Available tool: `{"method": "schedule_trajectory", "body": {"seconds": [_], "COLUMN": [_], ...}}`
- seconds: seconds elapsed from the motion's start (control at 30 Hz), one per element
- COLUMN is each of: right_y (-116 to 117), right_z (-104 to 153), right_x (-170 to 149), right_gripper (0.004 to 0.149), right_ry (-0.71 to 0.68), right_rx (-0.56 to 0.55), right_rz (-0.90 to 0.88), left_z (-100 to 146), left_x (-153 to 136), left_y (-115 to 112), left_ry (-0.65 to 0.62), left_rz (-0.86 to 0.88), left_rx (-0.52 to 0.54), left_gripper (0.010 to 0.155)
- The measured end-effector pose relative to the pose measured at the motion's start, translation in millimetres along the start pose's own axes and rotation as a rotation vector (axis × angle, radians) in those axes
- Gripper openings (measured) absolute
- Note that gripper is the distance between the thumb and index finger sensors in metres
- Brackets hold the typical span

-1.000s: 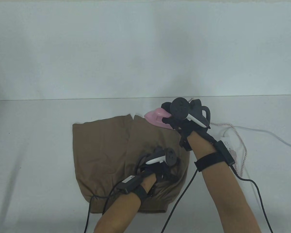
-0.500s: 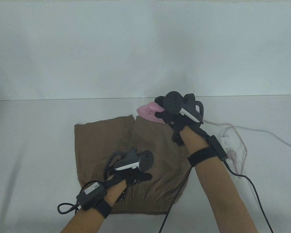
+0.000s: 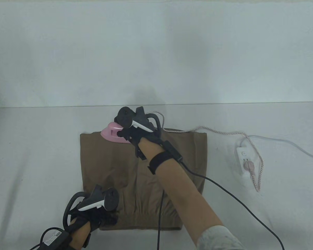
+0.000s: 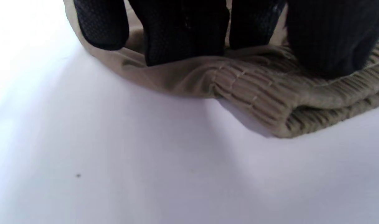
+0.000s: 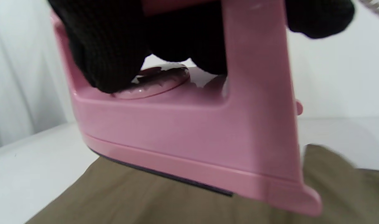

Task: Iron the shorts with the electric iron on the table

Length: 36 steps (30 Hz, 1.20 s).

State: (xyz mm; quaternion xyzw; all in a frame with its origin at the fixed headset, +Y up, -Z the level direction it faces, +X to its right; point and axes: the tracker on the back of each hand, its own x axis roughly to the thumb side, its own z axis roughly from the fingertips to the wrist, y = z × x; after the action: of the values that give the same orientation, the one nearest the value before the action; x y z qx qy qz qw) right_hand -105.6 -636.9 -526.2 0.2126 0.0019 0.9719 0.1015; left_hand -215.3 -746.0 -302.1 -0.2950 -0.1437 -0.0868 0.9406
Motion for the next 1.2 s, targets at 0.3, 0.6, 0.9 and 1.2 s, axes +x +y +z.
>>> {"method": "schedule_trajectory", "body": {"seconds": [0.3,0.6,0.9,1.2], "right_y": [69,82,70,56], "right_z": [-40,-53,-51,-38], "right_x": [42,44,19,-30], "right_gripper": [0.063,0.064,0.063,0.063], "right_ry": [-0.002,0.003,0.036,0.098], "right_rx": [0.075,0.101,0.093,0.077], "right_rz": [-0.027,0.01,0.083,0.123], "left_z": [-1,-2,-1,-1], "left_x": [-3,-4,-4,-3], "left_y": [-3,-1,-1,0], "left_ry": [-0.023,-0.028,-0.022,-0.015], "left_rz": [0.038,0.042,0.042,0.036], "left_rx": [0.016,0.004,0.0,-0.006], "left_gripper": [0.069,0.069,0.069,0.069]}}
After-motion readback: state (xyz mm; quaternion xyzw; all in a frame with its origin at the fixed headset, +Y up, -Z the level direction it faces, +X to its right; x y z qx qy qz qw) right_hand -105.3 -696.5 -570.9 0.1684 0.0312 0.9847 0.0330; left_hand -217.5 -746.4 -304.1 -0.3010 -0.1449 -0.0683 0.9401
